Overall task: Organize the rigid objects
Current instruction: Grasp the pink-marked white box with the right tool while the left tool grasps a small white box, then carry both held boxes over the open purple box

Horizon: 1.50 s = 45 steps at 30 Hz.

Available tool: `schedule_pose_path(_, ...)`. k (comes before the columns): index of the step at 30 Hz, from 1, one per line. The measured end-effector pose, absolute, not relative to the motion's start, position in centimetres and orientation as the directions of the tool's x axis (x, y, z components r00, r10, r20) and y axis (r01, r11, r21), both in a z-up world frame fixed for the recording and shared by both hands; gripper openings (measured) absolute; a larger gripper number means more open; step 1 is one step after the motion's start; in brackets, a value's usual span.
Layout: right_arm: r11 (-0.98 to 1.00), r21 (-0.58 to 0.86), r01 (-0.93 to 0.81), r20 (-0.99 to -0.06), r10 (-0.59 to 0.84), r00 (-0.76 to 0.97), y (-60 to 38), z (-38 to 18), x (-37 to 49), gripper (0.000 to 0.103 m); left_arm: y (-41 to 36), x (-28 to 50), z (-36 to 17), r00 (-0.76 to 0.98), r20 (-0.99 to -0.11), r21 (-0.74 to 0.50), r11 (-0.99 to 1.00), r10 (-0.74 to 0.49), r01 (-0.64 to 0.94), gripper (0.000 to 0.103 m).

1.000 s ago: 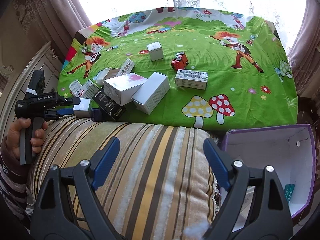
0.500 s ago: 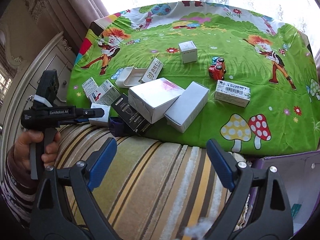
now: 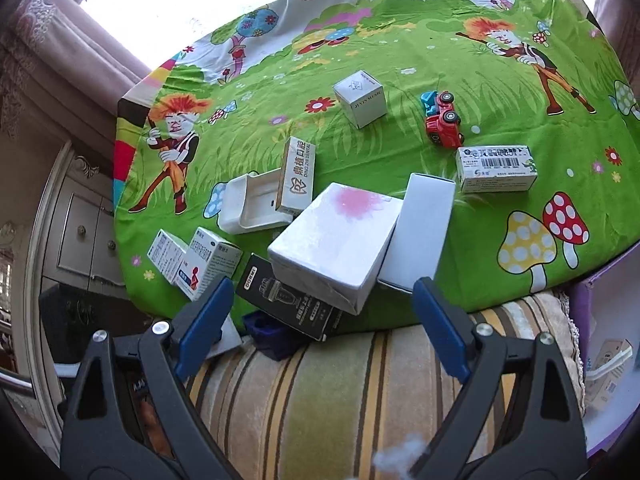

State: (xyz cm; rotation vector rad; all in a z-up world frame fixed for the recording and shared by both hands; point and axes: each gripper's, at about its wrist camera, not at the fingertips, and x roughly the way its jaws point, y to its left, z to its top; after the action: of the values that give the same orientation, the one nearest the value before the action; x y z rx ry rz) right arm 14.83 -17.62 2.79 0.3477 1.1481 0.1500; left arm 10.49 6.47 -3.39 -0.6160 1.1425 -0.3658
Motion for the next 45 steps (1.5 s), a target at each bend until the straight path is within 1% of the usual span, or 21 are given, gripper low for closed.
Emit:
schedule_pose_path(7,0.942,0.286,0.177,-0.900,0.200,0.388,-16.3,1.5,16.3,0.092,7.2,8.8,-2.7,0.444,-0.689,-0.648,0.761,-0.573,-0.024,0.035)
schedule_pose_path(14,0.963,0.207,0.171,-0.918,0.131,0.374,-14.4,0.2,17.3,0.092,7.9,7.9,-2.6,0.469,-0.659,-0.671,0.741,-0.588,-0.015,0.035)
schedule_pose_path(15,0.967,0.194,0.167,-0.916,0.118,0.382,-14.3,0.1,17.2,0.090,8.0,7.9,-2.6,0.471,-0.656,-0.674,0.738,-0.590,-0.015,0.035)
schedule_pose_path(16,0.971,0.176,0.160,-0.917,0.103,0.386,-14.2,0.0,17.2,0.084,8.0,7.9,-2.6,0.472,-0.654,-0.677,0.736,-0.592,-0.015,0.035)
schedule_pose_path(18,0.977,0.154,0.146,-0.918,0.087,0.387,-14.0,-0.1,17.3,0.076,8.0,7.9,-2.6,0.472,-0.651,-0.679,0.734,-0.594,-0.015,0.035)
schedule_pose_path(21,0.981,0.149,0.123,-0.911,0.088,0.403,-13.9,0.0,17.1,0.076,7.9,7.9,-2.6,0.472,-0.651,-0.680,0.733,-0.594,-0.014,0.035)
schedule_pose_path(28,0.984,0.167,0.056,-0.875,0.122,0.468,-13.9,0.9,15.7,0.076,7.9,7.8,-2.5,0.476,-0.653,-0.675,0.738,-0.590,-0.011,0.035)
schedule_pose_path(33,0.982,0.185,-0.029,-0.824,0.171,0.540,-13.3,2.5,14.0,0.076,7.8,7.4,-2.2,0.491,-0.653,-0.666,0.746,-0.576,-0.009,0.035)
schedule_pose_path(37,0.982,0.174,-0.072,-0.785,0.183,0.592,-13.1,3.6,12.6,0.076,7.9,6.9,-2.0,0.504,-0.653,-0.660,0.751,-0.566,-0.011,0.035)
schedule_pose_path(45,0.985,0.155,-0.077,-0.733,0.167,0.660,-15.9,5.3,9.8,0.076,7.5,5.3,-0.8,0.540,-0.625,-0.663,0.749,-0.564,0.014,0.035)
